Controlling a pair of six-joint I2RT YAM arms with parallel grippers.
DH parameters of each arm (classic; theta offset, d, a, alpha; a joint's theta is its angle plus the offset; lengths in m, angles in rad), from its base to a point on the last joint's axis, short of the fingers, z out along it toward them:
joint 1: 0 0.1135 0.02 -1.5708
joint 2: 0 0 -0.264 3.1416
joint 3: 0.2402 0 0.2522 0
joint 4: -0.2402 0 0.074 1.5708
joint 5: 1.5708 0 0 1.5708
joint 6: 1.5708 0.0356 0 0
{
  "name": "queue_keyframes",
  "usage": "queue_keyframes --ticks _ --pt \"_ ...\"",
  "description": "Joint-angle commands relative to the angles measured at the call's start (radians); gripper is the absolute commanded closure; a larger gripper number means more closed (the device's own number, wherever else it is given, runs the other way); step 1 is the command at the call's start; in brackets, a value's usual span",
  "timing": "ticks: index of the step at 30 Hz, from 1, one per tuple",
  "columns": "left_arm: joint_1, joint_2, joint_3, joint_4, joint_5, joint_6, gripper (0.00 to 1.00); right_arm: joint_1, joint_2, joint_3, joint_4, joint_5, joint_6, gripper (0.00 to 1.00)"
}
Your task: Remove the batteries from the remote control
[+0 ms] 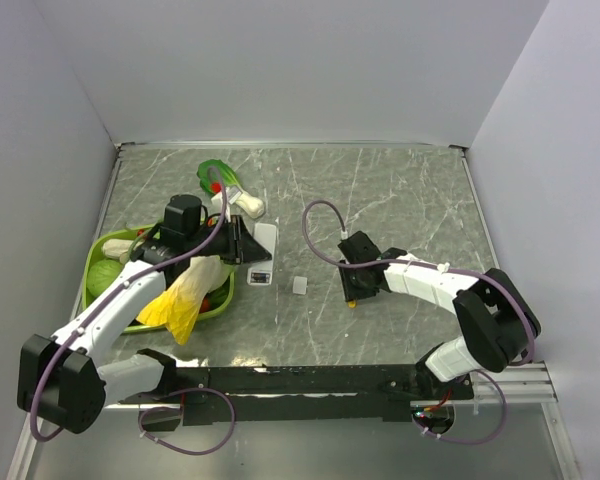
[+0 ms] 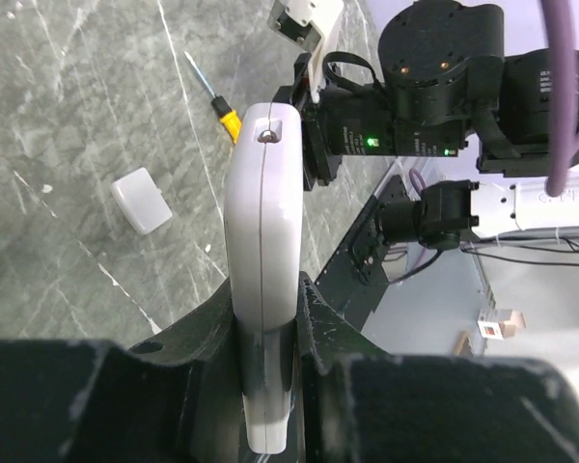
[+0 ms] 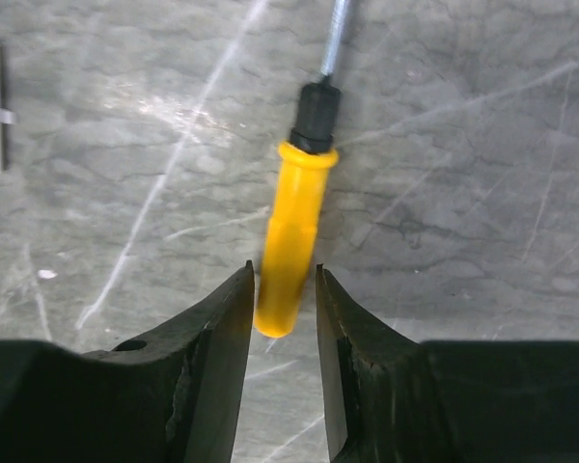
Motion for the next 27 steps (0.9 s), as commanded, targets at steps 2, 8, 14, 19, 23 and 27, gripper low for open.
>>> queue_keyframes --ticks 2,8,14,19,23,27 --pt "0.007 0.015 0.003 0.047 0.059 0.015 0.99 0.015 0.025 -0.018 0.015 0.055 0.044 0.6" --pt "0.007 -0.014 0.003 0.015 -0.015 0.028 0.9 0.025 0.035 -0.01 0.016 0.067 0.042 0.74" --pt "0.007 0.072 0.059 -0.043 -0.076 -0.006 0.99 0.046 -0.066 0.016 0.001 0.064 -0.014 1.0" --pt "0.007 0.078 0.111 -0.074 -0.203 -0.06 0.99 0.071 -0.22 0.051 -0.037 0.077 -0.174 1.0" --pt "0.007 0.108 0.187 -0.09 -0.274 -0.124 0.99 0.086 -0.4 0.017 0.044 0.063 -0.405 1.0" --pt "0.007 0.164 0.22 -0.068 -0.267 -0.169 0.99 0.095 -0.525 -0.049 0.133 0.112 -0.545 1.0"
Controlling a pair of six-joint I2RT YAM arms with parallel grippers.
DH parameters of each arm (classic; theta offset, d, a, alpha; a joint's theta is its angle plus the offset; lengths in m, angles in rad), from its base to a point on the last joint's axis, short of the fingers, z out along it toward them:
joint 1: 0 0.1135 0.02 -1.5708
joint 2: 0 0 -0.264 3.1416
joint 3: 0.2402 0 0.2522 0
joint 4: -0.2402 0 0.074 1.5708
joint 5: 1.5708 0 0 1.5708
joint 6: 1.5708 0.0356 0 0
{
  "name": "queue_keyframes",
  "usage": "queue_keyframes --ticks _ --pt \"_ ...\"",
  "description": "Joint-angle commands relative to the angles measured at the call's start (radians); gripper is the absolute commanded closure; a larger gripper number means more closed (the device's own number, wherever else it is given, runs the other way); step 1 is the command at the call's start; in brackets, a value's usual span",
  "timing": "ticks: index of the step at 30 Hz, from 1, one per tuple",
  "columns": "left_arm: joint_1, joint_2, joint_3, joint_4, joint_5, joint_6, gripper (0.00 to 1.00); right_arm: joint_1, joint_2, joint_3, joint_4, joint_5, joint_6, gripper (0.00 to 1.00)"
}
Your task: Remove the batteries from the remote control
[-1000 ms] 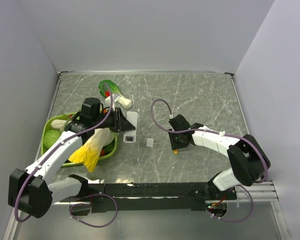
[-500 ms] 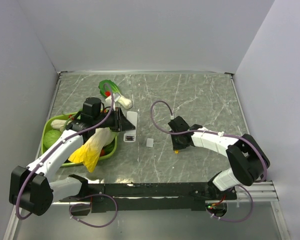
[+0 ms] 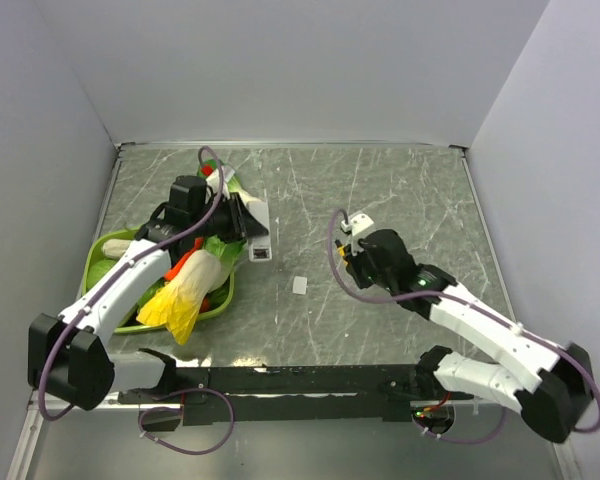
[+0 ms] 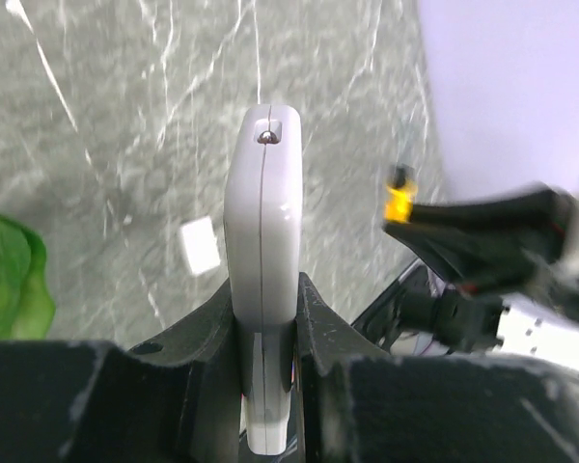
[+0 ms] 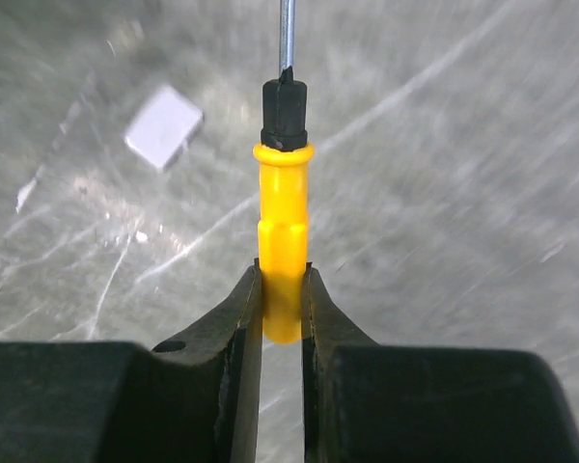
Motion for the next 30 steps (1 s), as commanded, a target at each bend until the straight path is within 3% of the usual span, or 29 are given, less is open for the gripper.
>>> queue_keyframes --ticks 1,3,7,11,14,22,25,28,30 --pt "0.0 0.068 0.079 0.013 -0.031 -0.062 0.99 0.017 -0.14 -0.066 0.141 0.011 -0.277 1.0" --pt "-0.003 0.126 0.105 -0.011 -0.025 -0.052 0.99 0.025 -0.232 -0.138 0.217 -0.032 -0.428 1.0" --pt "-0.006 0.208 0.162 -0.084 -0.071 0.001 0.99 0.057 -0.309 -0.145 0.183 -0.149 -0.622 1.0" --pt "-0.012 0.286 0.237 -0.15 -0.082 0.023 0.99 0.124 -0.228 -0.1 0.11 0.001 -0.745 1.0" --pt "-0.018 0.315 0.239 -0.146 -0.043 0.011 0.99 0.205 -0.2 -0.118 0.148 0.124 -0.84 1.0" --pt "-0.041 0.349 0.242 -0.176 -0.098 0.012 0.99 0.313 -0.087 -0.114 0.156 0.334 -0.964 1.0" --pt "-0.049 0.36 0.23 -0.169 -0.036 0.017 0.99 0.367 -0.039 -0.123 0.175 0.404 -0.998 1.0" --pt "-0.049 0.36 0.213 -0.136 0.029 0.034 0.99 0.371 -0.008 -0.097 0.148 0.358 -0.913 1.0" --pt "-0.049 0.355 0.219 -0.167 -0.029 0.04 0.99 0.376 0.015 -0.082 0.113 0.287 -0.841 1.0"
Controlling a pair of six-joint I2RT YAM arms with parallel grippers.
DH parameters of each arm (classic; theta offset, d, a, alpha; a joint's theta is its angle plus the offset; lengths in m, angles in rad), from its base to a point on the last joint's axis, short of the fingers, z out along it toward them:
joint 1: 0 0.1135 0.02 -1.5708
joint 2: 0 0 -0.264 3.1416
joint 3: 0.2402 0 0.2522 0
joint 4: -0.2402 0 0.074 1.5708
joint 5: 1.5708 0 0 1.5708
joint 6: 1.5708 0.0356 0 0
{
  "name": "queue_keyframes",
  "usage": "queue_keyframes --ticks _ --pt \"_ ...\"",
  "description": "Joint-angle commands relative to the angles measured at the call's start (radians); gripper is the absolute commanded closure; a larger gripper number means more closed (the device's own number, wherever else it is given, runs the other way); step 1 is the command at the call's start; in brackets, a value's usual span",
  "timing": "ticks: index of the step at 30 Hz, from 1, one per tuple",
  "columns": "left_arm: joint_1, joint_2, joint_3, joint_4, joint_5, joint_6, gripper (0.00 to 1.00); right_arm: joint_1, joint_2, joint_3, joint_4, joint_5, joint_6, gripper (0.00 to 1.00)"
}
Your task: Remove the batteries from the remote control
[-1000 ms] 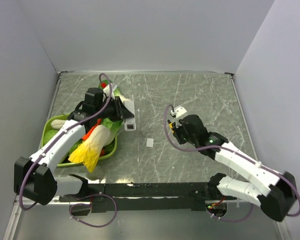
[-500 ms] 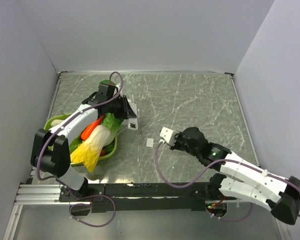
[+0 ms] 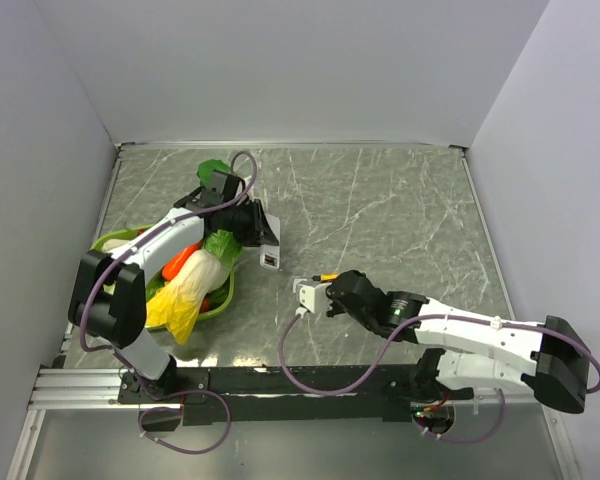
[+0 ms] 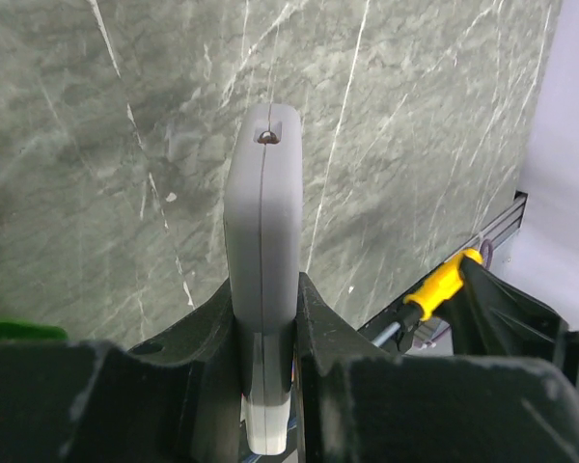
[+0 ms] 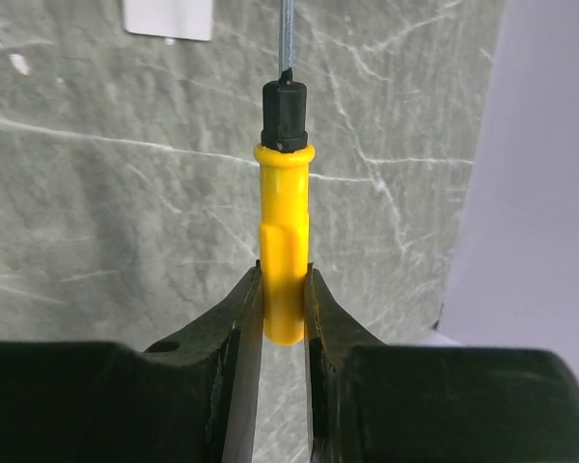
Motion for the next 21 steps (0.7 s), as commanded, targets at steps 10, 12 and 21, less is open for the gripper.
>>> queue_keyframes --ticks 10,12,21 --pt "0.006 -0.059 0.055 -0.064 -0.166 0.051 0.99 0.083 0.166 0.142 -0.209 -0.348 0.666 1.0" --pt "0.012 -0.064 0.048 -0.059 -0.165 0.052 0.99 0.133 0.139 0.127 -0.151 -0.355 0.724 1.0" --pt "0.02 -0.049 0.032 -0.041 -0.077 0.101 0.99 0.138 0.107 0.167 -0.219 -0.31 0.99 1.0"
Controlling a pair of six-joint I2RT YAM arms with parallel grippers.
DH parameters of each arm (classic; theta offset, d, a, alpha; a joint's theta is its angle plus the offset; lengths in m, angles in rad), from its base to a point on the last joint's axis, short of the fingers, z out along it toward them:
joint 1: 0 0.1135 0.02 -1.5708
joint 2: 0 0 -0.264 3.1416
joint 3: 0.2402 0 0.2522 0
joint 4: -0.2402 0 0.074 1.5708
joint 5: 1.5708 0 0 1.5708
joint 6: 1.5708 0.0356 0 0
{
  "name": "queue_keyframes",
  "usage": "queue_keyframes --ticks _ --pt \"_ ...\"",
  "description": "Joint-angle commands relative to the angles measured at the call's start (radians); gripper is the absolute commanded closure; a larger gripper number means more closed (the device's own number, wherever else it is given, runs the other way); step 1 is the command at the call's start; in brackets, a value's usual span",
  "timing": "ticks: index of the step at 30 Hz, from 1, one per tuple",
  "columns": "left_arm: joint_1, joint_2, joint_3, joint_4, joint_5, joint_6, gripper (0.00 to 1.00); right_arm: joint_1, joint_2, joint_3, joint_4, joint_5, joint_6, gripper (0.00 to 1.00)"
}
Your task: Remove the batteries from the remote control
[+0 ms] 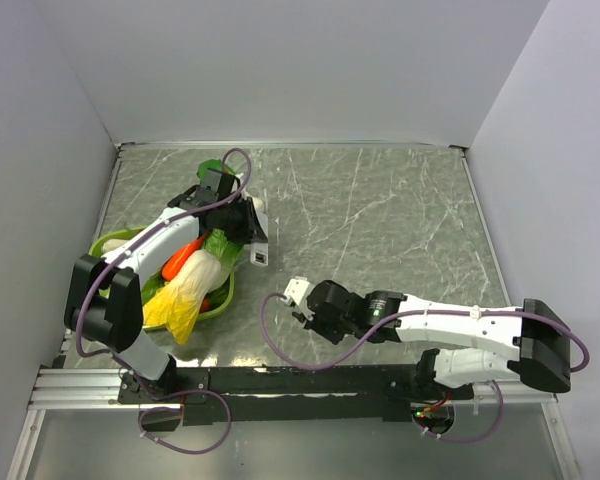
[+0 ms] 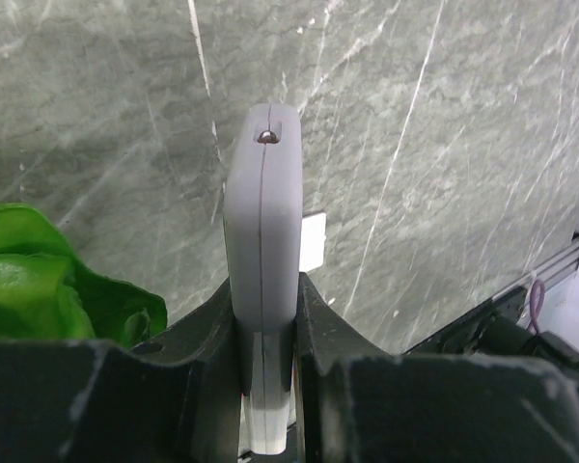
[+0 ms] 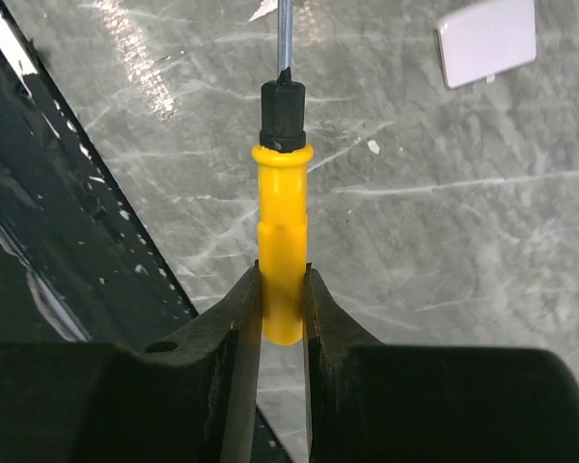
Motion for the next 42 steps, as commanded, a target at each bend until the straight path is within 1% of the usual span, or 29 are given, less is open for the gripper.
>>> queue_keyframes --ticks 1,4,5,8,9,12,17,22,23,25,26,28,33,35,37,38,40,42 --pt "-0.003 -0.015 0.025 0.013 0.077 0.059 0.99 0.003 -0.051 0.03 -0.014 0.009 0.136 1.0" --pt "-0.006 -0.001 0.019 0.027 0.099 0.055 0.99 -0.009 -0.016 0.047 -0.034 -0.003 0.156 1.0" --pt "-0.008 0.002 0.017 0.028 0.099 0.052 0.99 -0.01 0.018 0.056 -0.057 0.0 0.174 1.0" --pt "-0.006 0.011 0.016 0.021 0.085 0.058 0.99 -0.01 0.091 0.066 -0.089 0.023 0.301 1.0" --pt "-0.006 0.008 0.013 0.021 0.081 0.058 0.99 -0.011 0.105 0.055 -0.086 0.034 0.376 1.0" --pt "-0.006 0.004 0.002 0.035 0.079 0.05 0.99 -0.01 0.136 0.023 -0.056 0.07 0.468 1.0" --pt "-0.006 0.002 -0.006 0.036 0.075 0.045 0.99 -0.01 0.199 -0.005 -0.016 0.087 0.502 0.99" --pt "-0.006 -0.006 -0.006 0.033 0.065 0.049 0.99 -0.008 0.259 -0.034 0.039 0.089 0.518 0.89" --pt "-0.006 -0.003 -0.006 0.035 0.068 0.047 0.99 -0.01 0.266 -0.04 0.045 0.089 0.521 0.83" --pt "-0.006 -0.001 -0.007 0.038 0.071 0.045 0.99 -0.008 0.288 -0.042 0.059 0.095 0.525 0.78" --pt "-0.006 0.001 -0.007 0.038 0.071 0.045 0.99 -0.008 0.293 -0.048 0.065 0.095 0.53 0.7" --pt "-0.006 -0.001 -0.009 0.033 0.07 0.049 0.99 -0.008 0.305 -0.057 0.088 0.097 0.533 0.62" --pt "-0.006 -0.006 -0.01 0.038 0.071 0.049 0.99 -0.008 0.317 -0.066 0.107 0.087 0.524 0.53" --pt "-0.006 -0.006 -0.01 0.039 0.074 0.045 0.99 -0.01 0.331 -0.054 0.093 0.098 0.525 0.53" --pt "-0.006 -0.006 -0.012 0.039 0.074 0.047 0.99 -0.01 0.343 -0.053 0.087 0.113 0.527 0.58" --pt "-0.006 -0.006 -0.013 0.039 0.074 0.045 0.99 -0.008 0.349 -0.05 0.082 0.119 0.532 0.62" --pt "-0.006 -0.01 -0.015 0.039 0.071 0.049 0.99 -0.006 0.369 -0.042 0.072 0.12 0.535 0.66" --pt "-0.006 -0.015 -0.015 0.039 0.07 0.052 0.99 -0.003 0.389 -0.03 0.056 0.127 0.541 0.72"
